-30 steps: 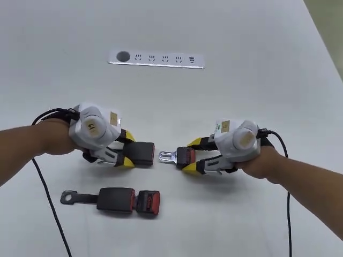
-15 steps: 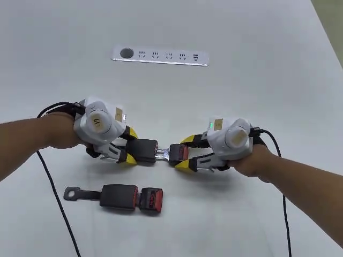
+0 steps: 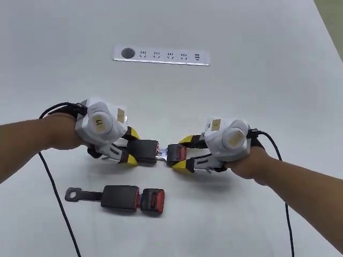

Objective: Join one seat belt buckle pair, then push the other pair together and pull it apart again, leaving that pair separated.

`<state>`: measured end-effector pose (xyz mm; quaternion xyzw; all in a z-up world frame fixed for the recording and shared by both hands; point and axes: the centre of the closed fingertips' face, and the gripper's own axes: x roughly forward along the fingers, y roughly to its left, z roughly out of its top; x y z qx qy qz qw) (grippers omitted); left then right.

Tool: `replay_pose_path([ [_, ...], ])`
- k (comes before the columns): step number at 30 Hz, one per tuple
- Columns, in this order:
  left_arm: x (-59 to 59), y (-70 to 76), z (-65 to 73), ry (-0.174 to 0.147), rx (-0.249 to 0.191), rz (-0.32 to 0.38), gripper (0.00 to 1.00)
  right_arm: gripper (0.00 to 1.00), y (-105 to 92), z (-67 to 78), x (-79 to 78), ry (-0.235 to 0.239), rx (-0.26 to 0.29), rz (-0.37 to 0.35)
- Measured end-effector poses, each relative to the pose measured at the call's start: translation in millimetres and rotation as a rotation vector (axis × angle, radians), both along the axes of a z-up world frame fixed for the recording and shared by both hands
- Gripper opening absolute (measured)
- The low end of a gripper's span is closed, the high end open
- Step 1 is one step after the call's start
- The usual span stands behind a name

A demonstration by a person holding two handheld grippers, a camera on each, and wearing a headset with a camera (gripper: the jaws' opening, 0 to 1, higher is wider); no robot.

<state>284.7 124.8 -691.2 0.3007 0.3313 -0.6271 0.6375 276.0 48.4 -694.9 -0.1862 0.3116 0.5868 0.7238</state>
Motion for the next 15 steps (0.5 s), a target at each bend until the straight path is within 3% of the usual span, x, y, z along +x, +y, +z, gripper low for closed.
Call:
replay_pose_path([
  [15, -0.8, -5.5, 1.1, 0.004, 0.001, -0.032, 0.33, 0.33, 7.5, 3.7, 2.6, 0.008, 0.008, -0.038],
])
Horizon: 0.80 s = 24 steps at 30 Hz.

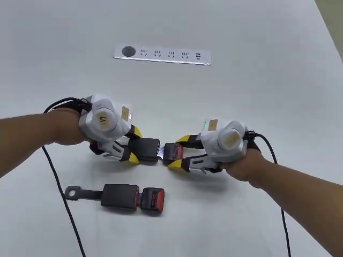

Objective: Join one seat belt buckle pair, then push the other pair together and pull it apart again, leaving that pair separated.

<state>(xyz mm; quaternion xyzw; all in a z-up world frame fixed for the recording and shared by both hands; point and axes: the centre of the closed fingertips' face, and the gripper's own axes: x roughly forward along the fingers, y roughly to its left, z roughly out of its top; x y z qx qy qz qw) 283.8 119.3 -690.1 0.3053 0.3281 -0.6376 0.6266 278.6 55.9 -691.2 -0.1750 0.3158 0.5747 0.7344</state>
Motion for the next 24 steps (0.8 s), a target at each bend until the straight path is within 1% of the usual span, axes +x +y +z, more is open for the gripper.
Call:
replay_pose_path([
  [3, -0.3, -0.6, 0.5, 0.0, 0.002, -0.001, 0.33, 0.33, 4.4, 0.9, 1.0, 0.001, -0.004, -0.005],
  [5, -0.3, -0.5, 0.3, 0.0, 0.006, 0.001, 0.33, 0.33, 4.0, -0.8, 4.8, 0.005, -0.005, -0.008],
  [11, -0.6, -0.3, 0.7, 0.003, -0.006, 0.003, 0.33, 0.33, 4.9, -1.3, 5.1, 0.009, -0.018, -0.003],
  [14, -1.7, -1.1, 1.9, 0.003, -0.003, 0.004, 0.33, 0.33, 4.7, -1.1, 4.4, 0.01, -0.017, -0.005],
  [24, -1.9, -1.2, 1.4, 0.007, -0.015, 0.024, 0.33, 0.33, 6.3, -2.3, 5.4, 0.011, -0.029, 0.006],
])
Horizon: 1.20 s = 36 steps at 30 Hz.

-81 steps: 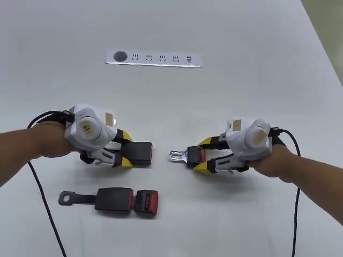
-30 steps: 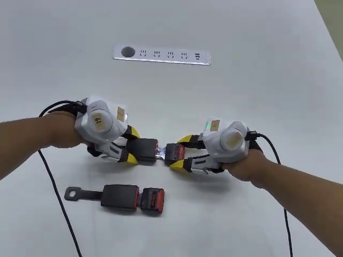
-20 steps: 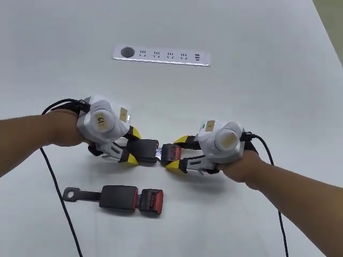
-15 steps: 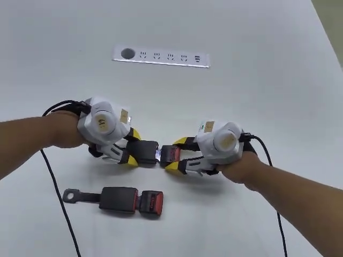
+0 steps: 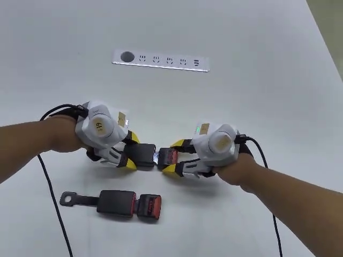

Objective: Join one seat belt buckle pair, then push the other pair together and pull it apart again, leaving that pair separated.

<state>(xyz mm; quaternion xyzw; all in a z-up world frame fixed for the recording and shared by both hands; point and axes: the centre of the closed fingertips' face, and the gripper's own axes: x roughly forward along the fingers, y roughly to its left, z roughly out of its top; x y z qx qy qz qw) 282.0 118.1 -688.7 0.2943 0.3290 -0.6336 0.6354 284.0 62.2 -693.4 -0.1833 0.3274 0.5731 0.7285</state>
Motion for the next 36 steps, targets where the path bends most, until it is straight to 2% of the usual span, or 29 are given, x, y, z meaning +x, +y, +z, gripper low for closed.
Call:
replay_pose_path([
  [21, 1.0, 0.8, -2.3, 0.004, 0.005, 0.012, 0.34, 0.33, 1.4, -0.6, 0.6, 0.002, 0.019, -0.007],
  [36, 0.7, 0.1, -2.0, 0.003, 0.011, 0.01, 0.34, 0.33, 2.3, 1.0, 0.1, 0.0, 0.008, -0.008],
])
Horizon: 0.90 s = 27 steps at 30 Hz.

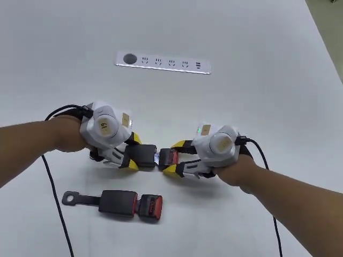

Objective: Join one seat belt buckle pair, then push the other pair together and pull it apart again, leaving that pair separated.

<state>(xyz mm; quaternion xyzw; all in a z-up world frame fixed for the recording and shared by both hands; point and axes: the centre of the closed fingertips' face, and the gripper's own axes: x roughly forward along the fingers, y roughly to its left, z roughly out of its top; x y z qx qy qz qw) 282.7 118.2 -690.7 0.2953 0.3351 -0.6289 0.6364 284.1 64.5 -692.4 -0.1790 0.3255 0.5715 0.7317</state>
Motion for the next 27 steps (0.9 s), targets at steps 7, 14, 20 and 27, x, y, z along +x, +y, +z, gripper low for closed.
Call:
replay_pose_path([
  [7, 1.0, 0.5, -1.0, 0.0, -0.001, 0.002, 0.34, 0.33, -0.1, 0.0, 0.2, -0.003, 0.0, -0.004],
  [14, 0.5, -0.3, 0.1, 0.001, -0.003, 0.012, 0.34, 0.33, 0.5, 0.9, 1.0, -0.007, 0.006, -0.01],
  [20, -0.1, -0.9, 1.3, -0.001, -0.001, 0.009, 0.34, 0.33, 0.3, 1.4, 0.3, -0.008, 0.002, -0.009],
  [27, 1.1, 0.1, -0.4, -0.001, 0.004, 0.003, 0.34, 0.33, 0.5, 0.7, 0.9, -0.009, -0.003, -0.011],
])
